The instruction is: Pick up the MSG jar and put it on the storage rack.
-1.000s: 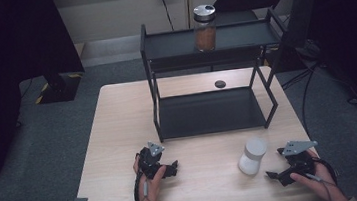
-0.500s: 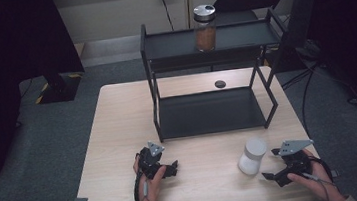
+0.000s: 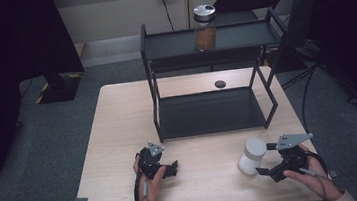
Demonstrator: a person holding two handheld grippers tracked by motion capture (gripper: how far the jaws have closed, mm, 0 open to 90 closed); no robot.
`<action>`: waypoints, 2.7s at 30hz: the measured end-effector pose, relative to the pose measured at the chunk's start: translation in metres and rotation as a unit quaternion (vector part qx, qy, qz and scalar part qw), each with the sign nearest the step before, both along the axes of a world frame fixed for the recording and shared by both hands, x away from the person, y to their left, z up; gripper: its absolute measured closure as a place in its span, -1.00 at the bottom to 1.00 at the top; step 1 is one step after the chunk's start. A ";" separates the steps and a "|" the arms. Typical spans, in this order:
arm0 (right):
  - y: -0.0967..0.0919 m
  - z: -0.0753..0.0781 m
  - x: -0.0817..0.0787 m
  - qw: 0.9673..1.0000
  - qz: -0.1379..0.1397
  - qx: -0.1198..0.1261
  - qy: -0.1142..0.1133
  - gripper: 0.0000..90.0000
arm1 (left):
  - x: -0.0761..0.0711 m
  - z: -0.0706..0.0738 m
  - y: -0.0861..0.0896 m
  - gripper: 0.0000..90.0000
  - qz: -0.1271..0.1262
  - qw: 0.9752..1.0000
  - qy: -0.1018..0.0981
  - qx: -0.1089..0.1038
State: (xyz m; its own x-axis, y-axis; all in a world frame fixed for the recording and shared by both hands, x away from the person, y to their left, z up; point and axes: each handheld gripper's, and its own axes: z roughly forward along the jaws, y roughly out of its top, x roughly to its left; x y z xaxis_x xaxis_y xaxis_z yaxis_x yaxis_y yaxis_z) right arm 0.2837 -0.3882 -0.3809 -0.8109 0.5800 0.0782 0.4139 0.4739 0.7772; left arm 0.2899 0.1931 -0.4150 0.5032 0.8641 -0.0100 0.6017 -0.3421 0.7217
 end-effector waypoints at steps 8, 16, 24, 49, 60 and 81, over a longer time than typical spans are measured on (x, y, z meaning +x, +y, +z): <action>0.007 0.004 0.001 1.000 -0.006 0.025 -0.014 -0.97 | 0.000 0.001 0.000 -1.00 -0.001 1.000 0.000 0.002; 0.012 0.000 0.002 0.998 0.003 0.046 -0.031 -0.68 | 0.000 0.001 0.000 -1.00 -0.001 1.000 0.000 0.002; 0.013 -0.009 0.005 0.997 0.015 0.063 -0.038 -0.42 | 0.000 0.001 0.000 -1.00 -0.001 1.000 0.000 0.002; 0.026 0.023 0.026 0.998 -0.009 0.062 -0.028 -0.26 | 0.000 0.001 0.000 -1.00 -0.001 1.000 0.000 0.002; 0.044 0.048 0.051 0.997 -0.030 0.055 -0.036 -0.26 | 0.000 0.001 0.000 -1.00 -0.001 1.000 0.000 0.002; 0.058 0.127 0.094 0.997 -0.051 0.044 -0.048 -0.25 | 0.000 0.001 0.000 -1.00 -0.001 1.000 0.000 0.002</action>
